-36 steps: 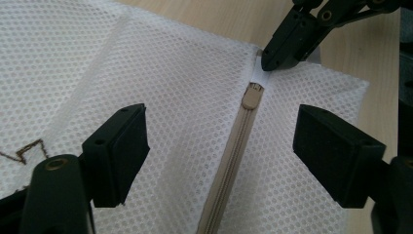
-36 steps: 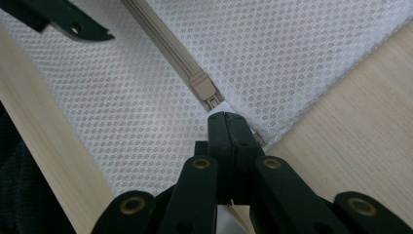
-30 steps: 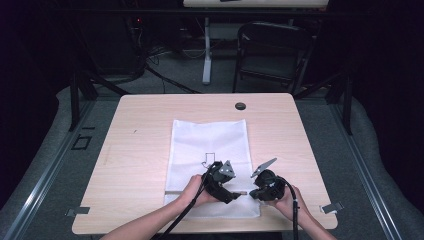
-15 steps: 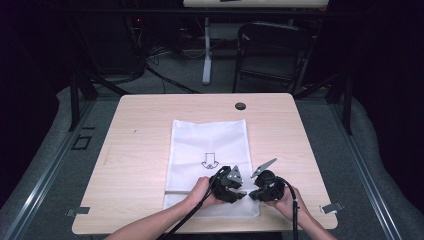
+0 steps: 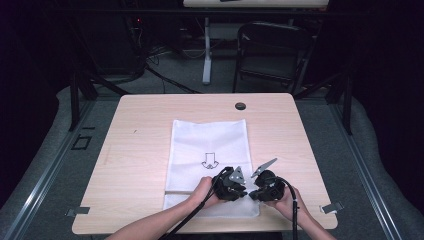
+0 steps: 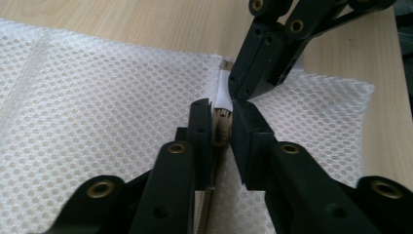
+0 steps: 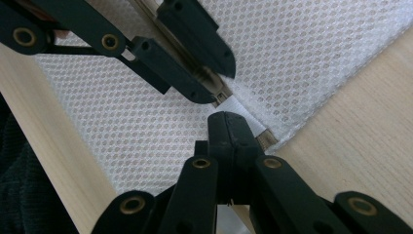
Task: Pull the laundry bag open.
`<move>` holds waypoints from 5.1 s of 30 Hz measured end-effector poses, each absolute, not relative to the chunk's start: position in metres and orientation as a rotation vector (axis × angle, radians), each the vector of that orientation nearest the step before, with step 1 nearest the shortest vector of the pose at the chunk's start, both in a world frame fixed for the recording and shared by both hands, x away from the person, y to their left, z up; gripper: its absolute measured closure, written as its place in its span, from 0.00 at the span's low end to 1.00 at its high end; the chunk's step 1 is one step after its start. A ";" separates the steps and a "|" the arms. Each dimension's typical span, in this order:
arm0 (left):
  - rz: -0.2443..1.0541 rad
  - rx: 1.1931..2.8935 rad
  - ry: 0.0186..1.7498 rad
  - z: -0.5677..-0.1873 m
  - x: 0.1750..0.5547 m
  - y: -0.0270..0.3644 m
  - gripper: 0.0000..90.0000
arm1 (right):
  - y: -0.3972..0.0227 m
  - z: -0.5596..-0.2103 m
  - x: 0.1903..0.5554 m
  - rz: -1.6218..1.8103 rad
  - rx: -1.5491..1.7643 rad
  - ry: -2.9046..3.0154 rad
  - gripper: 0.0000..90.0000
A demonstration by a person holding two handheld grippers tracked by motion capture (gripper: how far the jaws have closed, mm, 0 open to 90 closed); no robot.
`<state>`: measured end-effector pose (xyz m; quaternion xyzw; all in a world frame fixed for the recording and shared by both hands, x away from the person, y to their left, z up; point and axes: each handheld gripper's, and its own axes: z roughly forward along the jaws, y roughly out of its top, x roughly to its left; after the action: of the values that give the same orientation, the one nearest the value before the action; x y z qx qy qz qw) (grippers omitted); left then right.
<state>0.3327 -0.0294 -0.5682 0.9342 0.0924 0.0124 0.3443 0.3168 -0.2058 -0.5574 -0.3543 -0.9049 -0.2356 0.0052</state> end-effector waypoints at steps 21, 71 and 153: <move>-0.036 2.432 0.239 -0.571 0.338 -0.028 0.91 | -0.208 -0.557 0.317 -0.729 -1.133 -2.810 1.00; -0.001 2.457 0.201 -0.569 0.336 -0.019 0.91 | -0.203 -0.558 0.320 -0.791 -1.176 -2.840 1.00; -0.009 2.477 0.271 -0.562 0.335 0.046 0.91 | -0.206 -0.558 0.323 -0.792 -1.141 -2.844 1.00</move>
<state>0.3351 0.0463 -0.5622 0.9421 0.1030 -0.0034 0.3190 0.3227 -0.2057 -0.5582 -0.3606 -0.8985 -0.2501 -0.0118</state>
